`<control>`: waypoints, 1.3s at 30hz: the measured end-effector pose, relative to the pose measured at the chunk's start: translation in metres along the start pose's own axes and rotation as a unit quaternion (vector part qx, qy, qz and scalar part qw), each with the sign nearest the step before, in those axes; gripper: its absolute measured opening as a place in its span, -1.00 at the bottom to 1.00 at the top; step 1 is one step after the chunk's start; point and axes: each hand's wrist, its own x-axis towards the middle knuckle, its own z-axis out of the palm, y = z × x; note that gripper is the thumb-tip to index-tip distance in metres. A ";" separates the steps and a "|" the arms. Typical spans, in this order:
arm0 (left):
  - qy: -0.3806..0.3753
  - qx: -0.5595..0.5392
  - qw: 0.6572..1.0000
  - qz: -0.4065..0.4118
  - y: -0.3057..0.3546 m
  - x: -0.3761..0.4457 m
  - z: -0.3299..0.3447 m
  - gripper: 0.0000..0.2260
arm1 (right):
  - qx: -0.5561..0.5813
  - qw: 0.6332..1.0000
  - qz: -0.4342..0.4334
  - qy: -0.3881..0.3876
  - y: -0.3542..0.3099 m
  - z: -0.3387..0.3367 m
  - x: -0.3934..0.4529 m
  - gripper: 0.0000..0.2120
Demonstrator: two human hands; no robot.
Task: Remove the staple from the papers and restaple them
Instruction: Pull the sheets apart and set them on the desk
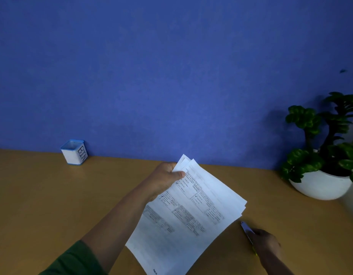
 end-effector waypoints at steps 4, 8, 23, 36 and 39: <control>-0.003 0.013 1.000 0.004 -0.001 0.000 0.000 -0.82 | -0.004 0.998 0.010 0.059 -0.037 -0.025 -0.024 -0.50; 0.002 0.044 0.999 0.008 -0.004 0.002 0.004 -0.83 | 0.194 0.937 -0.219 0.191 -0.111 -0.057 -0.074 -0.74; 0.046 0.133 0.986 0.090 0.004 0.006 0.010 -0.86 | 0.065 0.904 -0.407 0.113 -0.203 -0.041 -0.152 -0.91; 0.105 0.373 0.910 0.148 0.012 0.008 0.011 -0.87 | -0.072 0.886 -0.450 0.080 -0.219 -0.058 -0.151 -0.91; 0.129 0.430 0.874 0.185 0.013 0.008 0.012 -0.87 | -0.108 0.882 -0.454 0.069 -0.224 -0.063 -0.151 -0.87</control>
